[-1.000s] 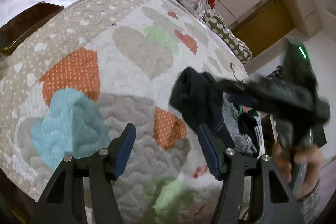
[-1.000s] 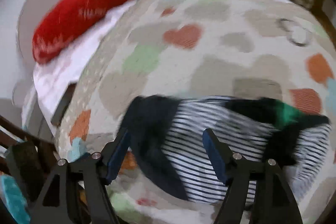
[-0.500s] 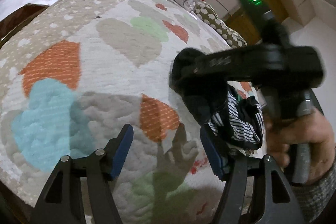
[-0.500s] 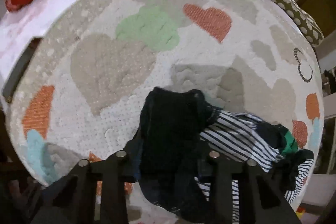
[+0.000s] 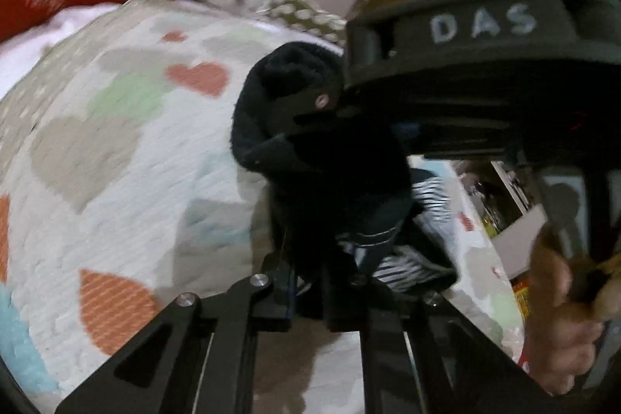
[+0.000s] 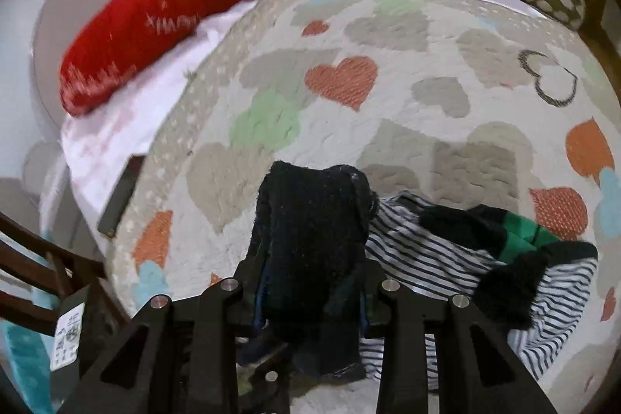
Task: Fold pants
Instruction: 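Lift the pants with the left gripper and fold toward the right gripper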
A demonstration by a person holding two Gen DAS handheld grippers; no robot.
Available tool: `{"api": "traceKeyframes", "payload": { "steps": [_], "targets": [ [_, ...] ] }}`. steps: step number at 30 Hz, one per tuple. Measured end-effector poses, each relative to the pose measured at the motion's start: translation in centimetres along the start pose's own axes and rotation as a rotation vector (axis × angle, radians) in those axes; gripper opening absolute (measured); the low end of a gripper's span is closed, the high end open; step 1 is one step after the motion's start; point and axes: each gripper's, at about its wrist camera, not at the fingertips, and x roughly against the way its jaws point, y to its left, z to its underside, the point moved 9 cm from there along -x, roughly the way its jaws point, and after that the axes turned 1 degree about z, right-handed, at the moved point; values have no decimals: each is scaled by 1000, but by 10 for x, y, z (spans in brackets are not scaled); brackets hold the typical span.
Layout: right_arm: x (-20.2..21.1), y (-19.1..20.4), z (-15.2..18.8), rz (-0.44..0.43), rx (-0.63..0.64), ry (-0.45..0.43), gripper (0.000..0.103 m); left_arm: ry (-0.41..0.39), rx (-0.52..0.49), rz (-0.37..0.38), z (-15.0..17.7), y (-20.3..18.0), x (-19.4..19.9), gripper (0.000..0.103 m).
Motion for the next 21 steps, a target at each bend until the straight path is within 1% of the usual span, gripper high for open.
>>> {"api": "traceKeyframes", "payload": {
  "steps": [2, 5, 8, 10, 11, 12, 13, 15, 17, 18, 19, 20, 21],
  "targets": [
    [16, -15, 2, -32, -28, -33, 36, 8, -38, 9, 0, -23, -1, 9],
    [42, -49, 9, -90, -95, -93, 36, 49, -93, 22, 1, -56, -16, 9],
    [63, -96, 23, -125, -186, -157, 38, 96, -165, 30, 11, -86, -33, 10],
    [69, -137, 39, -126, -271, -190, 40, 135, -201, 46, 23, -99, -39, 13],
    [69, -155, 47, -115, -307, -200, 44, 159, -202, 58, 28, -102, -39, 13],
    [68, -177, 58, -101, -354, -209, 50, 173, -202, 65, 32, -104, -37, 15],
    [68, -193, 67, -93, -397, -217, 63, 186, -199, 73, 36, -105, -34, 17],
    [78, -225, 83, -79, -475, -255, 64, 187, -193, 77, 37, -102, -27, 21],
    [93, -240, 89, -74, -500, -299, 64, 173, -175, 57, 31, -95, -22, 22],
    [104, -245, 90, -71, -509, -336, 64, 170, -166, 49, 28, -92, -22, 22],
    [116, -246, 88, -83, -512, -382, 64, 172, -152, 29, 23, -88, -26, 22],
    [126, -242, 84, -125, -507, -420, 63, 175, -142, 14, 20, -85, -31, 22],
    [131, -237, 80, -172, -499, -441, 63, 177, -137, 10, 16, -84, -36, 23]
  ]
}}
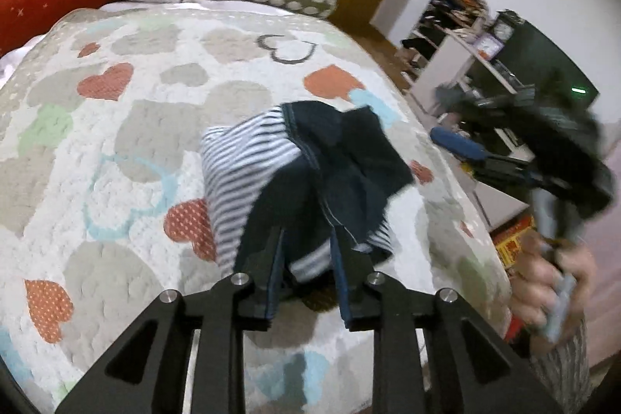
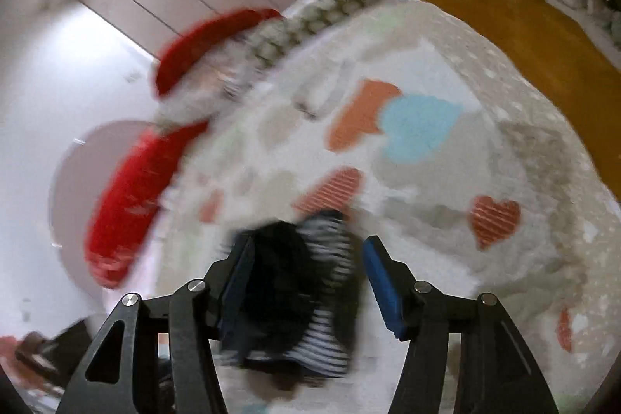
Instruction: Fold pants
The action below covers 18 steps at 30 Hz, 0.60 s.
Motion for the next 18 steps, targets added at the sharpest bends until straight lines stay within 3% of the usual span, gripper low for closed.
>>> {"api": "traceKeyframes", "payload": {
  "steps": [2, 4, 6, 7, 10, 11, 14, 15, 17, 18],
  "targets": [
    [-2, 28, 2, -136, 11, 11, 62, 22, -1, -13, 0, -1, -13, 24],
    [-16, 53, 14, -264, 14, 82, 62, 62, -4, -39, 9, 0, -30, 25],
    [-36, 62, 26, -325, -15, 151, 63, 86, -21, -70, 16, 1, -44, 26],
    [-51, 57, 31, -302, -29, 174, 63, 94, -29, -83, 19, 2, -48, 27],
    [-75, 19, 33, -104, -47, 157, 58, 104, -42, -57, 22, 1, -45, 29],
    [-78, 5, 33, -62, -58, 140, 52, 106, -45, -40, 20, 0, -40, 29],
    [-70, 1, 29, -49, -61, 110, 51, 63, -25, 27, 8, 4, -20, 41],
    [-63, -1, 25, -13, -48, 87, 54, 39, -3, 24, 2, 11, -15, 54],
    [-49, -5, 15, 33, -25, 25, 78, 5, 63, 25, -8, 29, -11, 67],
    [-45, -5, 11, 21, -24, 5, 81, 2, 98, 36, -12, 37, -12, 71]
  ]
}}
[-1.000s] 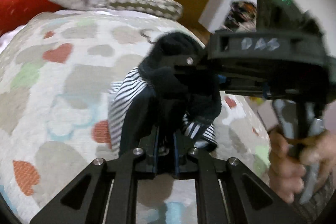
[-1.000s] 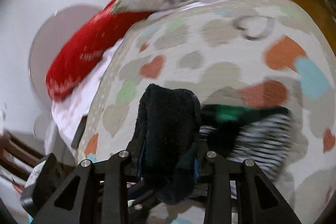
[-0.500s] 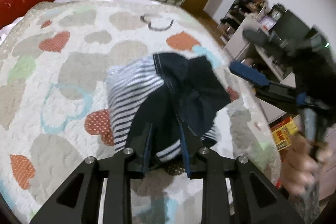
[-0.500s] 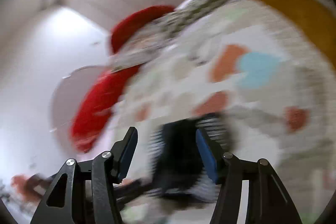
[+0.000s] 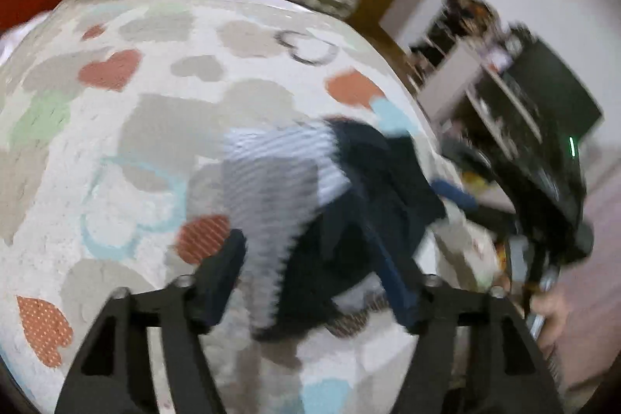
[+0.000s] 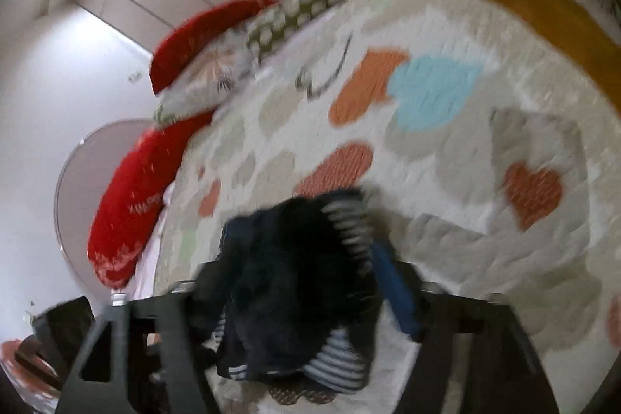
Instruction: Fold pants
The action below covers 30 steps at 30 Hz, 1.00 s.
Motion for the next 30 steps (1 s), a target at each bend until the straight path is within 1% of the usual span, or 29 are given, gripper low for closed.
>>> {"api": "traceKeyframes", "payload": {
  "steps": [1, 3, 5, 6, 7, 8, 9, 10, 11, 12, 13, 14, 17, 18, 20, 21, 22, 23, 24, 25, 26, 28, 30],
  "targets": [
    [2, -1, -3, -20, -8, -8, 84, 9, 47, 31, -5, 9, -5, 76],
    [-1, -7, -3, -27, -31, 10, 87, 57, 94, 75, -10, 17, -23, 84],
    [-14, -14, 2, -34, -48, 54, 87, 123, 134, 99, -11, 22, -47, 84],
    [-17, -20, 8, -43, -55, 77, 87, 162, 151, 125, -10, 21, -59, 84],
    [-27, -24, 14, -54, -68, 108, 87, 182, 165, 134, -9, 21, -67, 84],
    [-38, -23, 18, -77, -83, 130, 88, 177, 169, 128, -11, 20, -71, 84],
    [-42, -24, 19, -89, -84, 124, 87, 173, 170, 126, -12, 19, -71, 76],
    [-44, -20, 18, -103, -77, 113, 78, 175, 177, 152, -16, 15, -69, 49],
    [-49, -14, 19, -130, -80, 134, 60, 183, 180, 173, -18, 12, -68, 40],
    [-51, -11, 19, -132, -89, 145, 59, 181, 178, 176, -22, 10, -65, 36],
    [-50, -8, 17, -135, -95, 143, 55, 154, 164, 155, -30, 10, -58, 35],
    [-49, 0, 12, -157, -93, 142, 51, 138, 153, 142, -36, 10, -54, 34],
    [-45, 19, 1, -190, -73, 127, 49, 103, 154, 85, -60, 19, -49, 33],
    [-47, 25, -4, -193, -65, 123, 49, 93, 154, 49, -67, 25, -50, 34],
    [-56, 31, -7, -180, -57, 124, 49, 92, 149, -53, -74, 41, -58, 35],
    [-64, 29, -6, -155, -55, 130, 50, 99, 149, -122, -74, 52, -63, 35],
    [-75, 25, -5, -107, -51, 137, 51, 114, 161, -145, -72, 61, -68, 35],
    [-83, 18, -3, -51, -42, 146, 62, 122, 178, -125, -70, 62, -67, 35],
    [-90, 8, 1, 4, -31, 157, 67, 121, 199, -100, -68, 64, -63, 35],
    [-92, 4, 4, 2, -36, 166, 68, 98, 221, -65, -68, 64, -53, 36],
    [-89, 4, 3, -13, -47, 159, 69, 77, 221, -57, -68, 63, -44, 37],
    [-73, 5, -4, -26, -63, 127, 69, 32, 189, -70, -67, 58, -26, 37],
    [-46, 13, -13, -51, -39, 64, 69, -9, 150, -71, -61, 48, -10, 37]
  ]
}}
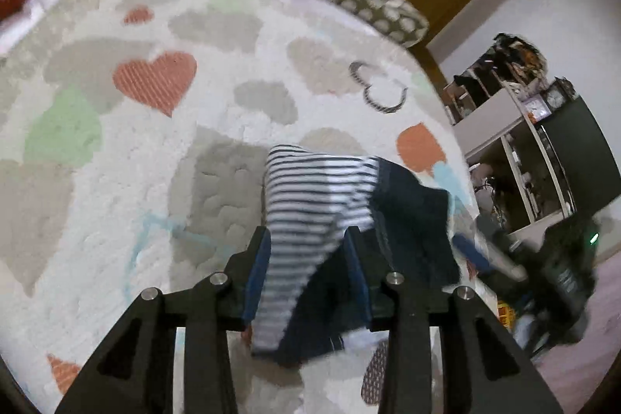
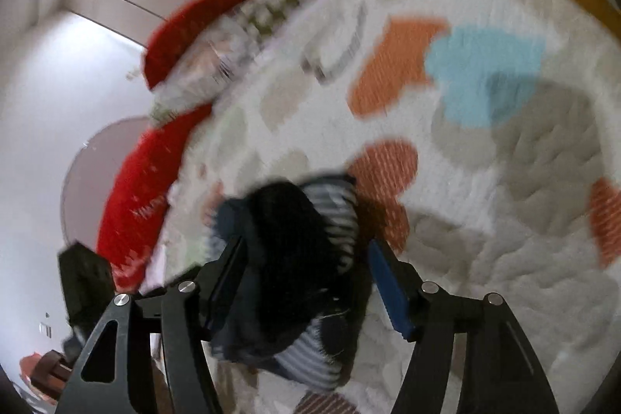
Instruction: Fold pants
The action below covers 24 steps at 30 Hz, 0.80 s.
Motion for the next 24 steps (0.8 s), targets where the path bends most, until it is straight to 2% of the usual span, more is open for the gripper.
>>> {"api": "traceKeyframes", "payload": {
  "steps": [3, 6, 7, 8, 11, 13, 15, 17, 19, 22, 24],
  "targets": [
    [27, 31, -7, -89, 48, -59, 69, 6, -32, 52, 20, -14, 4, 39],
    [26, 58, 8, -249, 31, 8, 69, 70, -52, 29, 49, -14, -22, 39],
    [18, 58, 14, -272, 13, 42, 69, 85, -52, 12, 56, -10, -29, 39],
    [9, 53, 20, -263, -6, 67, 69, 79, -59, 6, 60, -7, -33, 39],
    [-16, 17, 37, -145, -70, 99, 69, 67, -120, -10, 60, -14, -26, 39],
    [-14, 8, 40, -171, -107, 88, 68, 64, -129, 14, 58, -21, -15, 41],
    [-5, 10, 35, -153, -99, 85, 68, 20, -147, 29, 53, -27, -2, 45],
    [10, 25, 21, -166, -54, 39, 69, -26, -165, 16, 50, -28, 5, 50],
    [12, 38, 8, -189, -26, 20, 69, -29, -163, -7, 50, -25, -1, 54],
    [-6, 56, -1, -234, -5, 62, 69, 33, -107, -13, 60, -14, -21, 54],
    [-35, 54, -2, -204, -14, 119, 69, 21, -112, -12, 62, -14, -18, 54]
  ]
}}
